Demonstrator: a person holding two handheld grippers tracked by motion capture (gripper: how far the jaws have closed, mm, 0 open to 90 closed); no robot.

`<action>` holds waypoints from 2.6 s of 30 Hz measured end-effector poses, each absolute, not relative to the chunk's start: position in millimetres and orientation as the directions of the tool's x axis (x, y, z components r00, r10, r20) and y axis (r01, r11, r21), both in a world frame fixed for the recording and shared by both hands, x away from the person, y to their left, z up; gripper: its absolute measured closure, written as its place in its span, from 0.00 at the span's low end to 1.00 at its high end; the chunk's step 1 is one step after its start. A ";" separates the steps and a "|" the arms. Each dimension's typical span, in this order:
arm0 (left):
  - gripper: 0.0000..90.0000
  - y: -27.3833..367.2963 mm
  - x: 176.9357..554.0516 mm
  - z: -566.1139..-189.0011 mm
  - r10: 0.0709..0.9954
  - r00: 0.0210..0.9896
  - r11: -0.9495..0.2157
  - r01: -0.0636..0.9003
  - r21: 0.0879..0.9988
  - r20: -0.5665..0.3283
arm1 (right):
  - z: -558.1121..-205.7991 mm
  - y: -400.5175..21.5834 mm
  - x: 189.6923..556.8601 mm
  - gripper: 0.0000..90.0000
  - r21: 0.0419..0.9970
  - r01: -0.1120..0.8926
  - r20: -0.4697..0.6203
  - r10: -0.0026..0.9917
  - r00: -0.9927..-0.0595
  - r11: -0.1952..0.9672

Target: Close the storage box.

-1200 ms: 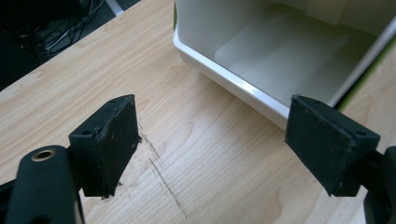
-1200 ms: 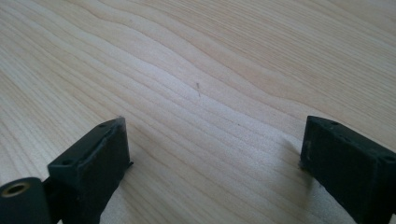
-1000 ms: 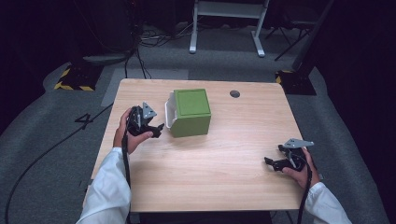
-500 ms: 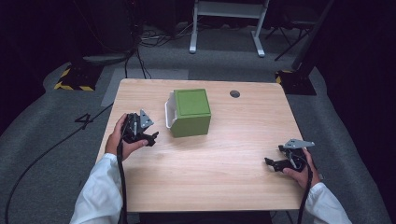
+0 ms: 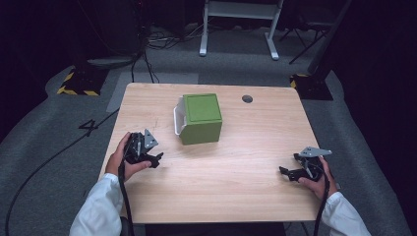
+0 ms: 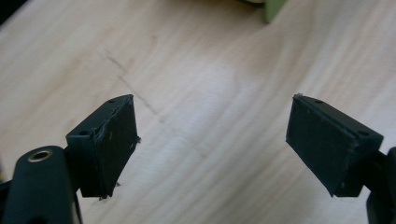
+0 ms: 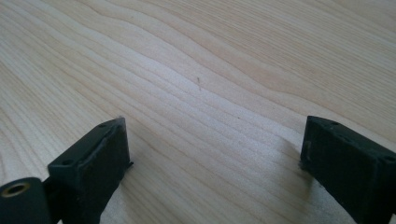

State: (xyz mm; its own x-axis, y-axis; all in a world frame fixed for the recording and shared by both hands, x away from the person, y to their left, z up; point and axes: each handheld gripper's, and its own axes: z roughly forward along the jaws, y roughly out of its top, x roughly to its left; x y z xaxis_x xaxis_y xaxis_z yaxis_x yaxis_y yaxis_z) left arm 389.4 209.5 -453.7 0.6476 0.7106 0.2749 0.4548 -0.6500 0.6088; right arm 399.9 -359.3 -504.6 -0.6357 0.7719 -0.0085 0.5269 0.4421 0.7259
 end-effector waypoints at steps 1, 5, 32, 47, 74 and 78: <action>0.19 208.5 387.6 -456.3 0.704 0.648 -0.662 0.449 0.601 0.291 | -504.5 -359.4 400.2 0.09 0.726 0.526 -0.009 0.770 -0.638 0.443; 0.19 206.9 382.2 -469.7 0.701 0.657 -0.668 0.468 0.579 0.278 | -504.6 -359.5 400.0 0.09 0.725 0.525 -0.010 0.769 -0.639 0.445; 0.18 255.7 347.9 -504.4 0.846 0.533 -0.377 0.616 0.691 -0.014 | -504.5 -359.4 401.3 0.09 0.726 0.520 -0.007 0.760 -0.649 0.451; 0.17 255.4 347.9 -504.6 0.846 0.533 -0.377 0.616 0.691 -0.014 | -504.6 -359.1 403.5 0.08 0.725 0.510 -0.010 0.747 -0.664 0.463; 0.13 252.1 351.5 -504.8 0.849 0.528 -0.377 0.623 0.685 -0.014 | -504.5 -358.1 404.5 0.08 0.725 0.511 -0.009 0.748 -0.664 0.462; 0.12 251.0 352.5 -505.0 0.849 0.528 -0.377 0.624 0.685 -0.013 | -504.5 -358.1 404.5 0.08 0.725 0.511 -0.009 0.748 -0.663 0.462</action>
